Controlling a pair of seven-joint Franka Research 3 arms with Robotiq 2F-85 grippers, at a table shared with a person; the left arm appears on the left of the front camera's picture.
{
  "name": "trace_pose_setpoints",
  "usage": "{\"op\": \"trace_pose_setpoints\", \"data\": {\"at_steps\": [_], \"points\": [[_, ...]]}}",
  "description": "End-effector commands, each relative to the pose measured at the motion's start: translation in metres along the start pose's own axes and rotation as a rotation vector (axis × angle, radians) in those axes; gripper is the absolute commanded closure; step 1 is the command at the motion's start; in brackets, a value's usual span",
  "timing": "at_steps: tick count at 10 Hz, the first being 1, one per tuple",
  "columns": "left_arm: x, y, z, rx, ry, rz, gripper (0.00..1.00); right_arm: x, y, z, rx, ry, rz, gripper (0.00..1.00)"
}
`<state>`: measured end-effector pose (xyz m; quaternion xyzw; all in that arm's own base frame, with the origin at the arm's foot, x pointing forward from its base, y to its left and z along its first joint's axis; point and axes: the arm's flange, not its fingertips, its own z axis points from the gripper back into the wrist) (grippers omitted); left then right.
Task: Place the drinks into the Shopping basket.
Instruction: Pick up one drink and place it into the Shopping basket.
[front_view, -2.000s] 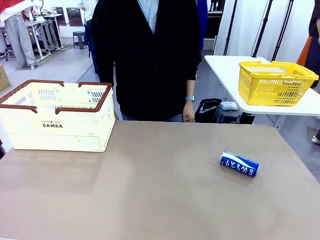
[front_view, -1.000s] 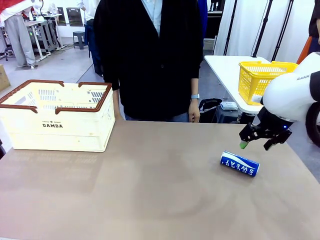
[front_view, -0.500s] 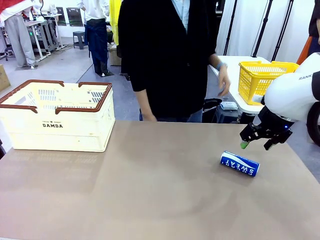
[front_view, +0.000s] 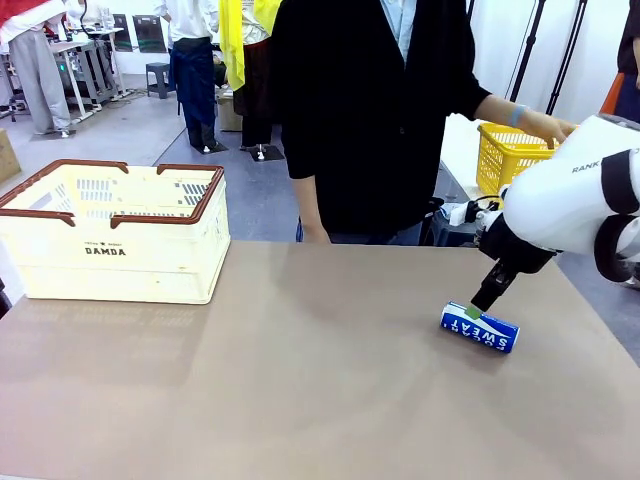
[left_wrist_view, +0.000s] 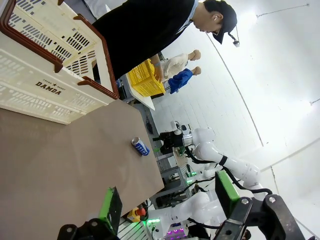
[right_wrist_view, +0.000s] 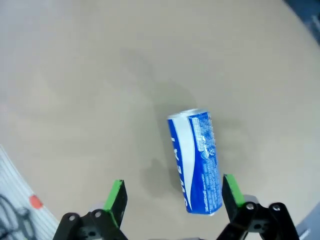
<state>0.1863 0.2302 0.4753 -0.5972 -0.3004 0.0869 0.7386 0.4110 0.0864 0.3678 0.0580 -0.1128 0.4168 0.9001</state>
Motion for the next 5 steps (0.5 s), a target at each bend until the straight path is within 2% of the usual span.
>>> {"op": "trace_pose_setpoints", "data": {"at_steps": [1, 5], "points": [[0.002, -0.002, 0.000, -0.025, -0.012, -0.014, 0.00, -0.003, -0.012, -0.012, 0.031, -0.004, 0.076, 0.00], [0.002, -0.002, 0.000, -0.025, -0.012, -0.014, 0.00, 0.001, -0.022, -0.035, -0.013, 0.044, 0.088, 0.00]]}}
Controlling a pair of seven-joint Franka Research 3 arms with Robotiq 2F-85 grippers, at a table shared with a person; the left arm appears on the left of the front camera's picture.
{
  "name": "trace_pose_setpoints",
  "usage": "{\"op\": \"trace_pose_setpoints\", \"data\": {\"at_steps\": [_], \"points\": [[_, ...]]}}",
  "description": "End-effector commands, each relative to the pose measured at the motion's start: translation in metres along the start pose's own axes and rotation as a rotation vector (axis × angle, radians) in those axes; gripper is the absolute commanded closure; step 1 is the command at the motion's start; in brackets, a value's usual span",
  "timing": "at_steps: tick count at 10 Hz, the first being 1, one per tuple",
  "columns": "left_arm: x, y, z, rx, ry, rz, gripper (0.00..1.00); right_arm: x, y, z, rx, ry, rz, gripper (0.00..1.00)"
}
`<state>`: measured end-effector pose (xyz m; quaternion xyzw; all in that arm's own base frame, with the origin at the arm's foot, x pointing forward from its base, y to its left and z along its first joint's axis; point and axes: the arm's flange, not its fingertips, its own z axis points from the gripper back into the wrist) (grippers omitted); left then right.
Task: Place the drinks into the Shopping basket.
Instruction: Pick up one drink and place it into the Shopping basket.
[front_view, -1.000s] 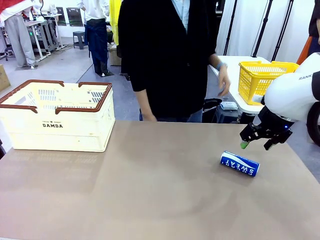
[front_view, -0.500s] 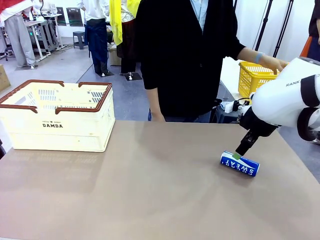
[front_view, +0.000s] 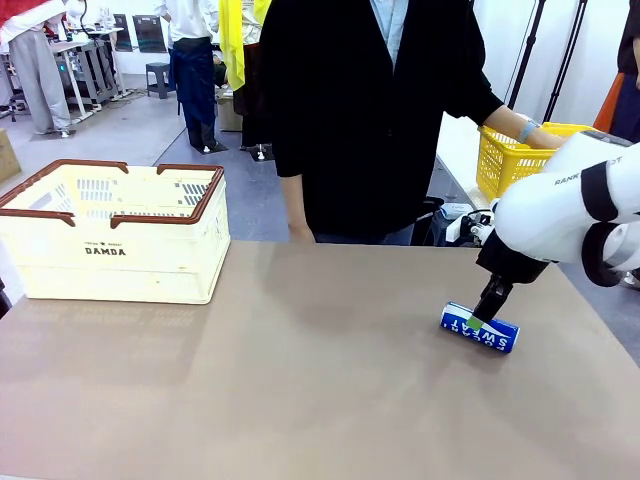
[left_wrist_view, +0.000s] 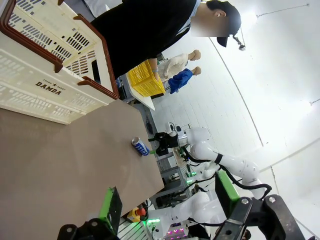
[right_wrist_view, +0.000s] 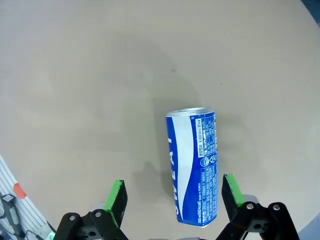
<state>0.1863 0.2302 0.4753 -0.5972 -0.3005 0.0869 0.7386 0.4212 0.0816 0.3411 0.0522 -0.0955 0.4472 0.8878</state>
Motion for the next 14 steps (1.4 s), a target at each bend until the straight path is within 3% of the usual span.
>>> {"op": "trace_pose_setpoints", "data": {"at_steps": [1, 6, 7, 8, 11, 14], "points": [[0.002, -0.002, 0.000, -0.025, -0.011, -0.014, 0.00, 0.004, -0.015, -0.021, -0.013, 0.036, 0.013, 0.00], [0.002, -0.002, 0.000, -0.025, -0.011, -0.014, 0.00, -0.010, -0.022, -0.056, -0.010, 0.022, 0.011, 0.00], [0.002, -0.002, 0.000, -0.025, -0.011, -0.014, 0.00, -0.011, -0.023, -0.056, 0.012, 0.030, 0.010, 0.57], [0.002, -0.002, 0.000, -0.025, -0.011, -0.014, 0.00, -0.012, -0.023, -0.055, 0.016, 0.023, 0.005, 1.00], [0.002, -0.002, 0.000, -0.025, -0.011, -0.014, 0.00, -0.017, -0.025, -0.051, 0.008, 0.020, -0.022, 1.00], [0.002, -0.002, 0.000, -0.025, -0.011, -0.014, 0.00, -0.026, -0.020, -0.010, 0.035, 0.044, -0.212, 1.00]]}}
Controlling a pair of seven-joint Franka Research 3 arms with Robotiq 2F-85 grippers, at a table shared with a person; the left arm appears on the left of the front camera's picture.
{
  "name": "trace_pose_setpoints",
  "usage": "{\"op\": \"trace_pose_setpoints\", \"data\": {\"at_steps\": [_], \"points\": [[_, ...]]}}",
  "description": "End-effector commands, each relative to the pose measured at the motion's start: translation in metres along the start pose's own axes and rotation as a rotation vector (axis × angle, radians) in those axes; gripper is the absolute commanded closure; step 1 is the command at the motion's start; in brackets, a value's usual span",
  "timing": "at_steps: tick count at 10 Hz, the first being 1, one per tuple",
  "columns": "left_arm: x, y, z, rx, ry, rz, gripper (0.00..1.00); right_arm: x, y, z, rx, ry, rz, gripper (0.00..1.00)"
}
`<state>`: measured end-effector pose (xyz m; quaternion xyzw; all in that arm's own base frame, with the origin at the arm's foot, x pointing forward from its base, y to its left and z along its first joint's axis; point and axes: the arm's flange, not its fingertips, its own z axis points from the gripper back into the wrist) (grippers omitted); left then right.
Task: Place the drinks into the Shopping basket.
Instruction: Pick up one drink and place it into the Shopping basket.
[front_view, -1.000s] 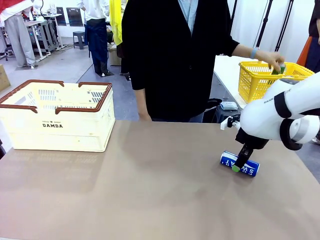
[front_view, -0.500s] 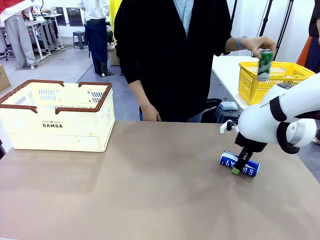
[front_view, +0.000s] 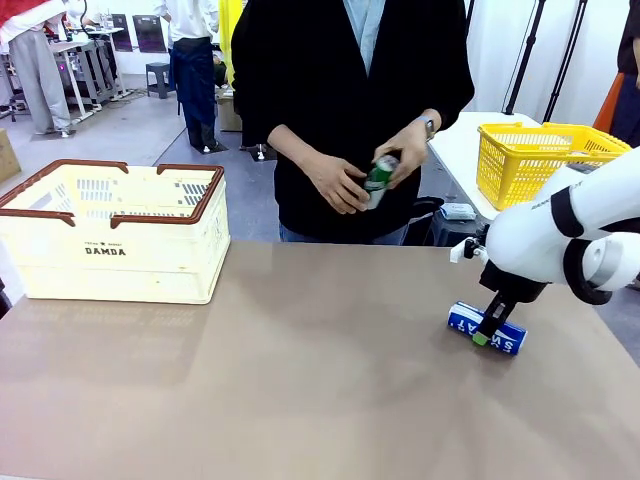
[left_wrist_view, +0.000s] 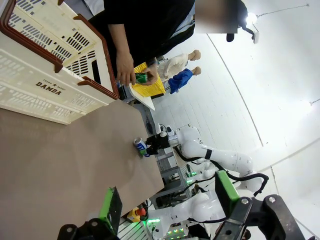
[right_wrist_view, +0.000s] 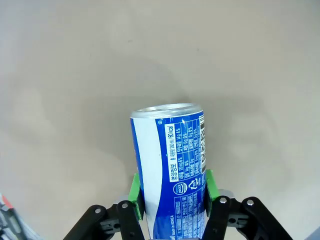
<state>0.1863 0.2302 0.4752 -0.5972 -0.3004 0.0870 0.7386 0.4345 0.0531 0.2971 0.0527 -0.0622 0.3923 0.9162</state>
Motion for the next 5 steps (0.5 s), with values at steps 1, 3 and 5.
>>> {"op": "trace_pose_setpoints", "data": {"at_steps": [1, 3, 5], "points": [[0.002, -0.002, 0.000, -0.025, -0.011, -0.014, 0.00, -0.010, 0.018, 0.059, 0.047, -0.043, -0.150, 1.00], [0.002, -0.002, 0.000, -0.025, -0.011, -0.014, 0.00, -0.023, 0.039, 0.117, 0.064, -0.101, -0.390, 1.00], [0.002, -0.002, 0.000, -0.025, -0.011, -0.014, 0.00, -0.035, 0.064, 0.168, -0.015, -0.300, -0.758, 1.00]]}}
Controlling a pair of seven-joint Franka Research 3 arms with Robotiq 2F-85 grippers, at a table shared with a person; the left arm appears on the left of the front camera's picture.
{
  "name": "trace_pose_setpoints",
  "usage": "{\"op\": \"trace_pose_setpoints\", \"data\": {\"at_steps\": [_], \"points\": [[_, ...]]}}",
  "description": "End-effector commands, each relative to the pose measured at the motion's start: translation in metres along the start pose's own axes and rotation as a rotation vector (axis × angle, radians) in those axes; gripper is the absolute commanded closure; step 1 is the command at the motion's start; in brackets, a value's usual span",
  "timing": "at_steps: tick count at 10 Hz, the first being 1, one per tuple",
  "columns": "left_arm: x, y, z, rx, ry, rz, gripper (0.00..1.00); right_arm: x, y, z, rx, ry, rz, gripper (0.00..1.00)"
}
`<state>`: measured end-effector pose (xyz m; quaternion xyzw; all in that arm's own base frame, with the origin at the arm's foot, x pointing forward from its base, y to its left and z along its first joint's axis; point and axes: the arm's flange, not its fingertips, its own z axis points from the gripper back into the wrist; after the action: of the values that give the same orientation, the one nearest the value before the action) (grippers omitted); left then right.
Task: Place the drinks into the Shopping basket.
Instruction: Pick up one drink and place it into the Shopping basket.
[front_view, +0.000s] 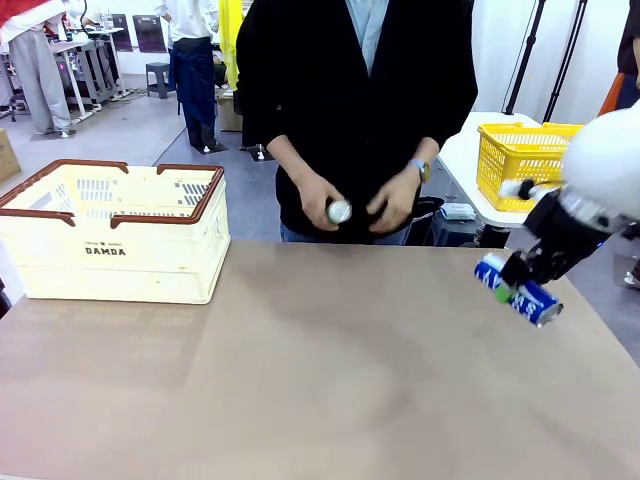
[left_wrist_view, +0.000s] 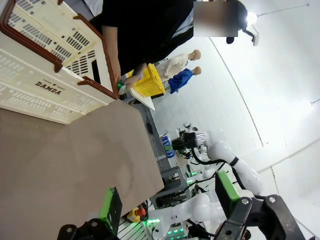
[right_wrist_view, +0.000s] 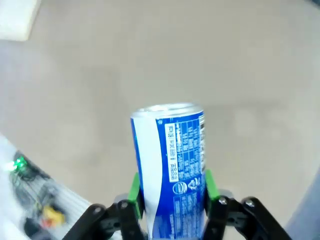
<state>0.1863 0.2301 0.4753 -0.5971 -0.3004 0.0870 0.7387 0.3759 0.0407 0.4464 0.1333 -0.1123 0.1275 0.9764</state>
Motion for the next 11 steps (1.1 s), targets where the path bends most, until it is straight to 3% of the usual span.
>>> {"op": "trace_pose_setpoints", "data": {"at_steps": [1, 2, 3, 4, 6, 8, 9, 11], "points": [[0.002, -0.002, 0.000, -0.025, -0.012, -0.014, 0.00, -0.023, 0.015, 0.022, -0.161, -0.214, -0.295, 1.00], [0.002, -0.002, 0.000, -0.025, -0.012, -0.014, 0.00, 0.000, 0.000, 0.000, 0.000, 0.000, 0.000, 1.00], [0.002, -0.002, 0.000, -0.025, -0.012, -0.014, 0.00, 0.000, 0.000, 0.000, 0.000, 0.000, 0.000, 1.00], [0.002, -0.002, 0.000, -0.025, -0.012, -0.014, 0.00, -0.003, 0.010, 0.036, -0.018, -0.097, -0.142, 1.00], [0.002, -0.002, 0.000, -0.025, -0.012, -0.014, 0.00, 0.037, 0.073, -0.008, 0.097, -0.155, -0.034, 1.00], [0.002, -0.002, 0.000, -0.025, -0.012, -0.014, 0.00, 0.056, 0.104, -0.028, 0.141, -0.130, -0.077, 1.00], [0.002, -0.002, 0.000, -0.025, -0.012, -0.014, 0.00, 0.046, 0.088, -0.019, 0.163, -0.131, -0.123, 1.00], [0.002, -0.002, 0.000, -0.025, -0.012, -0.014, 0.00, -0.008, 0.005, 0.034, 0.275, -0.195, -0.317, 1.00]]}}
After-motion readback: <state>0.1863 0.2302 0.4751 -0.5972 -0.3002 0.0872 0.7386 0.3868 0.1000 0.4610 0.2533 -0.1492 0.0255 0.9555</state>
